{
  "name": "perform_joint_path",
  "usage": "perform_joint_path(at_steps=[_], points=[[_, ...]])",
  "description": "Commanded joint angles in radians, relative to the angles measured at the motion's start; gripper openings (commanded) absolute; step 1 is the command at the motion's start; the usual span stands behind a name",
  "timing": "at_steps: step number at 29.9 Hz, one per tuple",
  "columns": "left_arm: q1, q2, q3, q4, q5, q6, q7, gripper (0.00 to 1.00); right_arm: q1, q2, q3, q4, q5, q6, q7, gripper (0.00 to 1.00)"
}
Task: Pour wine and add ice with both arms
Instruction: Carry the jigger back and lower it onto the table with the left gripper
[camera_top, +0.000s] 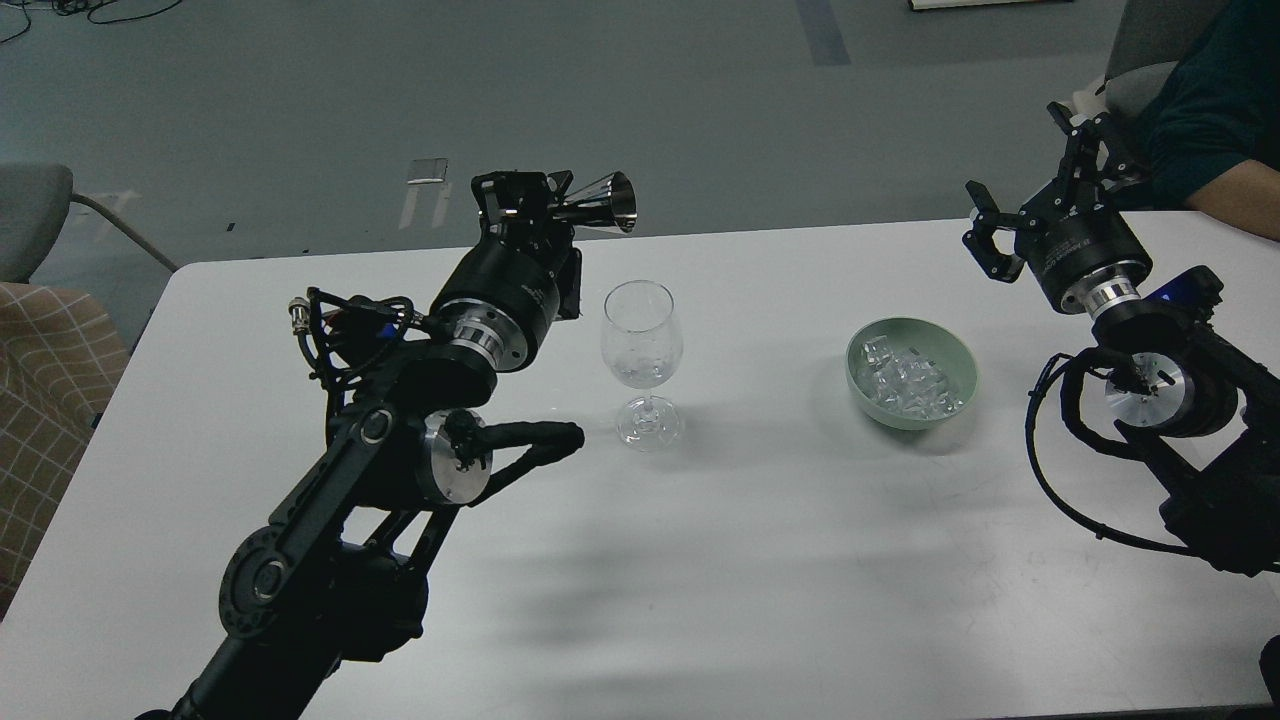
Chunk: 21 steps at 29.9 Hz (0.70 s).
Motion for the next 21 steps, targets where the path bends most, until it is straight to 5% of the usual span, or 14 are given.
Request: perform_joint_path(at_steps=[1, 7, 15, 21], points=[[0.005, 0.0, -0.097, -0.006, -0.126, -0.001, -0.004, 0.0, 0.0, 0.0, 0.0, 0.0, 0.0, 0.0, 0.0, 1.0], [0.057, 0.0, -0.319, -0.007, -0.395, -0.001, -0.034, 0.0, 0.0, 0.003, 0.0, 0.0, 0.0, 0.0, 0.0, 1.0], [0.323, 0.0, -0.473, 0.014, -0.535, -0.418, -0.054, 0.04, 0.0, 0.005, 0.0, 0.0, 0.0, 0.0, 0.0, 1.0], [0.376, 0.0, -0.55, 0.098, -0.605, -0.442, -0.148, 0.04, 0.0, 0.008, 0.0, 0.0, 0.0, 0.0, 0.0, 1.0]])
